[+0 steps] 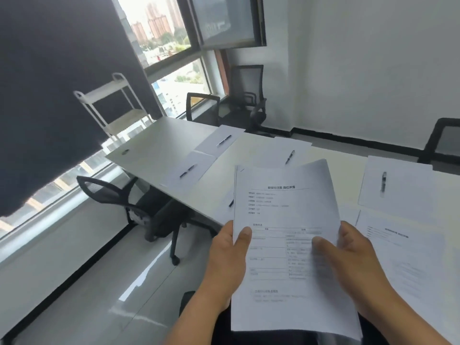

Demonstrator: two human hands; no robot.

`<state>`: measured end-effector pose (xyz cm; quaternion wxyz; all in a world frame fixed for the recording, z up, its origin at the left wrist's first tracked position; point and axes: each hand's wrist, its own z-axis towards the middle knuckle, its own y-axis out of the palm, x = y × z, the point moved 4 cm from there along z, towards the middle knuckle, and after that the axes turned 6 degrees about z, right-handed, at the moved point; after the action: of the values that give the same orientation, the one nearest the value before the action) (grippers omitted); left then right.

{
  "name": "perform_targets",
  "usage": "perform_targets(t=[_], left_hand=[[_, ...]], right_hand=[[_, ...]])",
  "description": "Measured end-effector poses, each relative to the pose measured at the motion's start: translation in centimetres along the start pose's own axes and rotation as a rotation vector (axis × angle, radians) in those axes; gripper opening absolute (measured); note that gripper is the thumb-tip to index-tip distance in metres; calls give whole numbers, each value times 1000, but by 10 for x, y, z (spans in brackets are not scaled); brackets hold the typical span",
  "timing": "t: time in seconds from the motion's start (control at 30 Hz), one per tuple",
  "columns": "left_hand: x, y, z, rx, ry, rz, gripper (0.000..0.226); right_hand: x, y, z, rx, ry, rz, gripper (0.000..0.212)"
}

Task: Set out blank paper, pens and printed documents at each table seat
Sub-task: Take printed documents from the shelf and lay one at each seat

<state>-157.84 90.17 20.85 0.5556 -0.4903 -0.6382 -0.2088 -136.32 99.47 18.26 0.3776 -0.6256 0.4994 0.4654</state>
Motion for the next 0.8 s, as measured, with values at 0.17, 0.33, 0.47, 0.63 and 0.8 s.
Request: perform_targets(t=[0.17,0.33,0.47,0.63,0.8], left_hand=[[1,-67,-46,91,66,-36,21],[-5,-163,-108,177,179,-41,18],[-15,-225,-148,193,226,-73,19],[-23,-286,-181,230,270,-86,18],[-22,-336,-206,287,312,-84,19]], right_hand=[[-26,53,-53,-58,-87,-34,19],[-50,125,-133,-103,-182,-51,17],[-61,172,-186,-131,-248,-49,15],[-69,221,-233,-158,-293,-50,16],[-83,263,-260,-205,-353,-45,16]])
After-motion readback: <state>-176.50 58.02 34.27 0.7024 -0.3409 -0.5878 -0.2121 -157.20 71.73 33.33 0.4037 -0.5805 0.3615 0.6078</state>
